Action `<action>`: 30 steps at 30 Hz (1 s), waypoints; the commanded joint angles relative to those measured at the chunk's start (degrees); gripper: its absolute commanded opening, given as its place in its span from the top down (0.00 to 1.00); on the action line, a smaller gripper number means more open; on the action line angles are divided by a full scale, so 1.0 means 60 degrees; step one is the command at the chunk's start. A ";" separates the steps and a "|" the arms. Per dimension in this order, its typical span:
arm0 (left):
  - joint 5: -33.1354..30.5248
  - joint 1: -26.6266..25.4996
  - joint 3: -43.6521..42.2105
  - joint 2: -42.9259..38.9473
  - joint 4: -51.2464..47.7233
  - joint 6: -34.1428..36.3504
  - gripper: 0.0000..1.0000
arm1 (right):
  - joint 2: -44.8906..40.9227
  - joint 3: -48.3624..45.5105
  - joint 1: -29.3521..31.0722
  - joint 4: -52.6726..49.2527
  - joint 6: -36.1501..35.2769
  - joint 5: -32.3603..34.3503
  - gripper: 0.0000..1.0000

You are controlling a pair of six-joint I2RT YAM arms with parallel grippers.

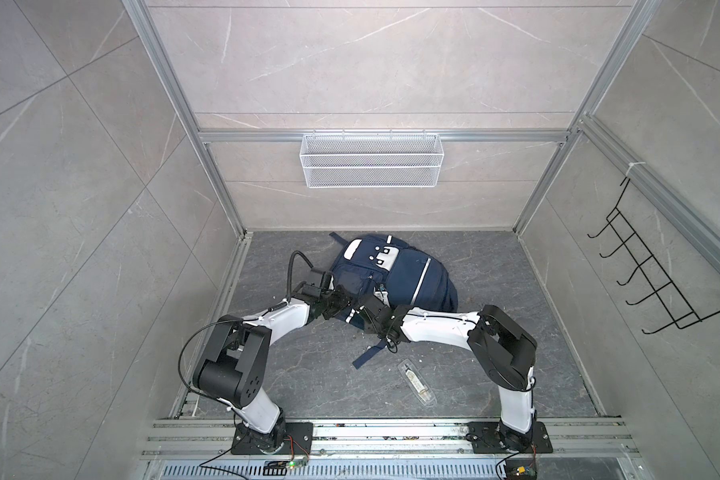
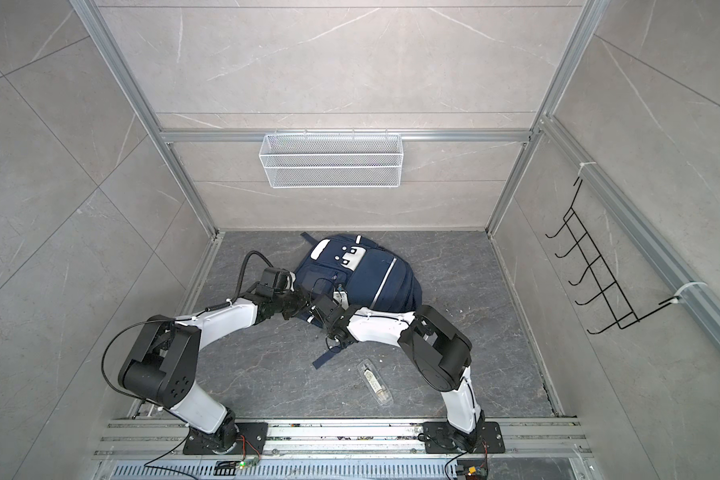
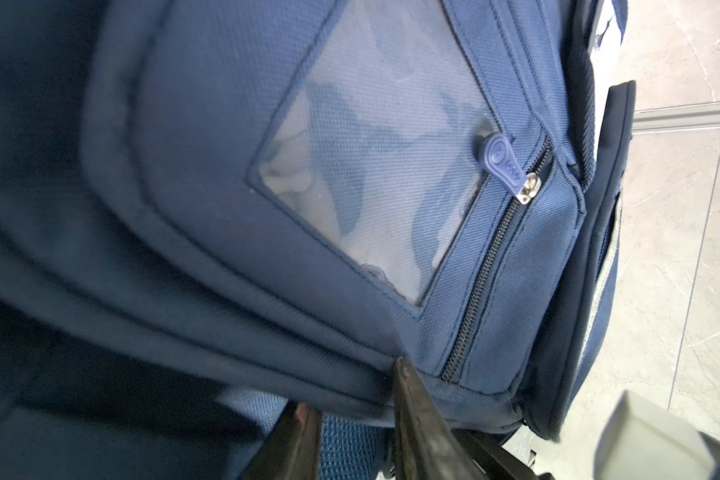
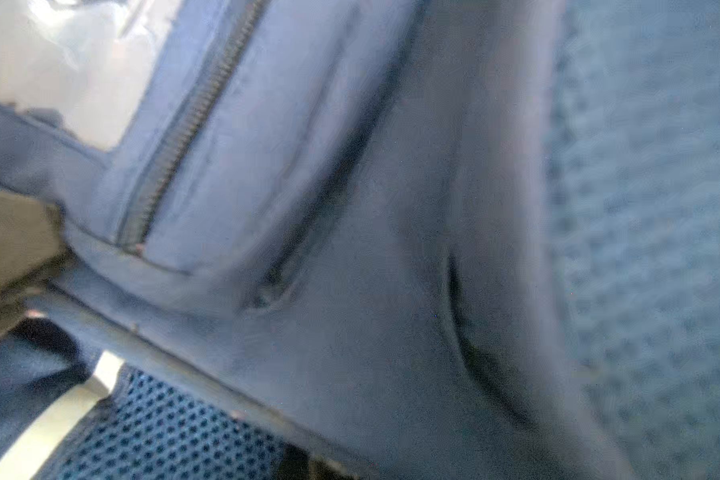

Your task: Pack the student bag

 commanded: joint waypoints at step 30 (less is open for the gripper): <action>-0.1719 0.1024 0.0599 -0.1444 -0.1695 0.0764 1.00 | -0.4560 -0.3305 -0.0474 -0.1616 -0.1569 -0.0893 1.00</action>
